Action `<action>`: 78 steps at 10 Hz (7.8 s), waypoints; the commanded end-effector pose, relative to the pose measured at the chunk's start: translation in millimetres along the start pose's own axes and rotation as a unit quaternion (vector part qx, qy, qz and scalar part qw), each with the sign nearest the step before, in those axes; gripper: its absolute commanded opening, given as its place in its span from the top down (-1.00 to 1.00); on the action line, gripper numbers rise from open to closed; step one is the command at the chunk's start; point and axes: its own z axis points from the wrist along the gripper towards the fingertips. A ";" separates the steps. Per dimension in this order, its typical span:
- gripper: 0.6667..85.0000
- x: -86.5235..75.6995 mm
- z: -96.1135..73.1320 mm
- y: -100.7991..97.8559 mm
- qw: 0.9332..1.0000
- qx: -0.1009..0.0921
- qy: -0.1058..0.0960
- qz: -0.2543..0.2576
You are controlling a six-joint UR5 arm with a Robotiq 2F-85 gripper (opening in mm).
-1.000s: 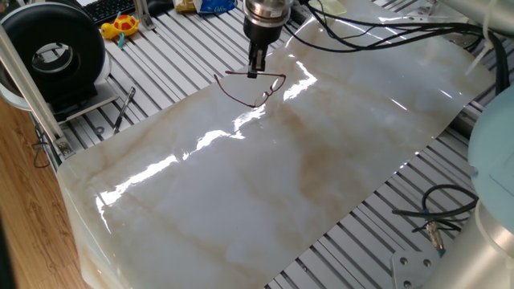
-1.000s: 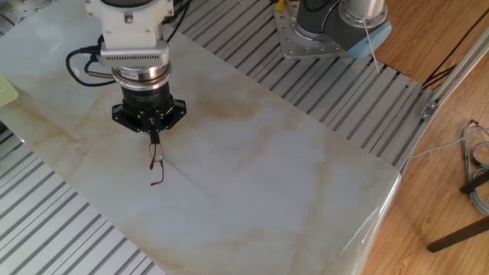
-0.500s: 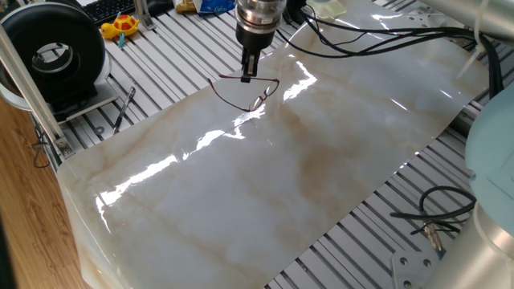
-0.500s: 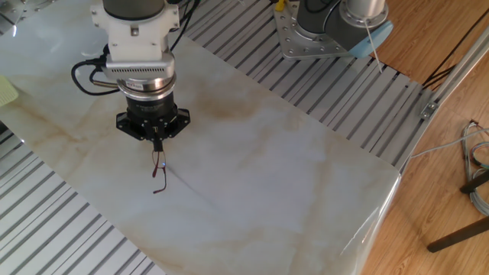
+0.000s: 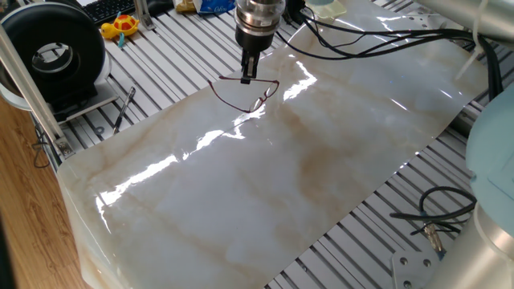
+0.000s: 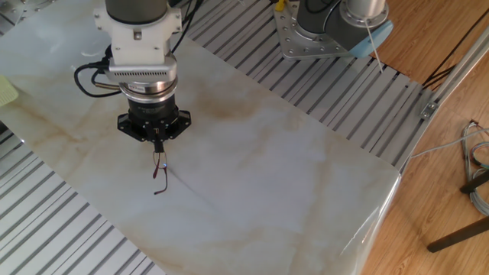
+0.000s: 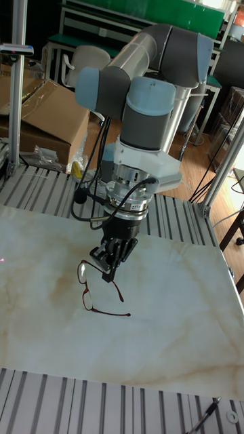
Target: Unfold the leg of the glasses (with one hand)
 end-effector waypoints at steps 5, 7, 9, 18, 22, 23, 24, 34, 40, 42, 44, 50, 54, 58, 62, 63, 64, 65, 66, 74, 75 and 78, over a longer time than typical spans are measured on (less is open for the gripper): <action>0.98 -12.1 13.0 -3.9 1.000 0.001 -0.018 0.003; 0.98 -10.1 13.3 -5.6 1.000 0.005 -0.013 0.005; 0.98 -9.4 13.2 -6.2 1.000 0.006 -0.010 0.006; 0.05 1.1 7.6 -9.2 1.000 0.001 0.007 -0.002; 0.05 12.5 -5.6 -15.9 1.000 -0.002 0.018 -0.011; 0.07 16.4 -10.4 -18.8 1.000 -0.001 0.022 -0.012; 0.16 17.8 -13.5 -20.9 1.000 0.004 0.022 -0.007; 0.98 22.4 -15.2 -28.6 1.000 0.013 0.023 -0.009; 0.98 31.6 -42.7 -16.0 0.999 0.003 0.030 0.037; 0.98 28.8 -42.5 -16.1 0.999 0.003 0.025 0.035; 0.98 24.6 -42.4 -19.9 0.998 0.010 0.016 0.064; 0.98 30.7 -42.7 -17.8 0.991 0.008 0.027 0.130; 0.98 28.7 -18.3 -30.6 0.995 0.010 0.020 0.097; 0.98 35.6 -2.6 -42.9 0.995 0.018 0.020 0.091; 0.98 35.3 -4.5 -39.4 0.994 0.011 0.017 0.104; 0.98 45.7 -13.4 -39.8 0.995 0.016 0.025 0.099; 0.98 56.8 -19.6 -41.5 0.995 0.016 0.026 0.092; 0.98 67.5 -19.6 -47.2 0.996 0.016 0.025 0.080; 0.98 78.6 -17.1 -54.4 0.997 0.023 0.025 0.070; 0.98 92.5 16.4 -68.5 0.998 0.040 0.000 0.039; 0.98 87.8 18.7 -65.3 0.998 0.040 -0.002 0.043; 0.98 73.5 19.5 -60.9 0.998 0.037 -0.003 0.047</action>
